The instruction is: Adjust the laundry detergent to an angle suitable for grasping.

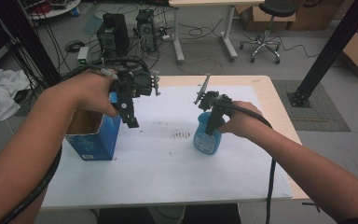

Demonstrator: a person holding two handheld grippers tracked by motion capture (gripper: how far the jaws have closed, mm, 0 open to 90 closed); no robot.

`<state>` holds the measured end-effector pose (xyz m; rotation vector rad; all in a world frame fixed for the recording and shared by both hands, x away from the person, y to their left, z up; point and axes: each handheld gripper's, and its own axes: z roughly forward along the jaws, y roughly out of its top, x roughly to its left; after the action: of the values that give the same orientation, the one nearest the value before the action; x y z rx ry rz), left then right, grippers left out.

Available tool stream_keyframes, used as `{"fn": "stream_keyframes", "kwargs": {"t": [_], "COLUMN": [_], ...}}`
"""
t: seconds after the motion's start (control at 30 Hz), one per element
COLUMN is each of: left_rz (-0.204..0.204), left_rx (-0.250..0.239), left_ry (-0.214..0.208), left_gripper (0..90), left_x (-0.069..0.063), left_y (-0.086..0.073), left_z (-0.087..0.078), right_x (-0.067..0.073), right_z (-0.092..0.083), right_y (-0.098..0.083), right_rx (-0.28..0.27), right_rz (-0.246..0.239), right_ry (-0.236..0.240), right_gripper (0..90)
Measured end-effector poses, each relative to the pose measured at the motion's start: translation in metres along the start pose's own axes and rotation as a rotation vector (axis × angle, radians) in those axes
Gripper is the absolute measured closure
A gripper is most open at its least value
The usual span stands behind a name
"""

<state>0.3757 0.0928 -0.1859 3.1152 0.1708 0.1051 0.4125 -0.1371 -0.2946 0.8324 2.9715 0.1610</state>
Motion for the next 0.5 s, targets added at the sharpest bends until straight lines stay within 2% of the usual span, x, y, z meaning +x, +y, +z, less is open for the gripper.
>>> {"fn": "stream_keyframes", "kwargs": {"t": [0.2,0.5], "left_rz": [0.000,-0.013], "left_rx": [-0.003,0.003], "left_ry": [0.000,-0.006], "left_gripper": [0.1,0.1], "left_x": [-0.0010,-0.0010], "left_y": [-0.0011,-0.0062], "left_z": [0.0000,0.0023], "right_x": [0.0005,0.0016], "right_z": [0.0029,0.0024], "right_y": [0.0014,0.0034], "right_rx": [-0.004,0.018], "right_rz": [-0.012,-0.027], "right_ry": [-0.001,0.013], "right_gripper": [38.3,37.0]}}
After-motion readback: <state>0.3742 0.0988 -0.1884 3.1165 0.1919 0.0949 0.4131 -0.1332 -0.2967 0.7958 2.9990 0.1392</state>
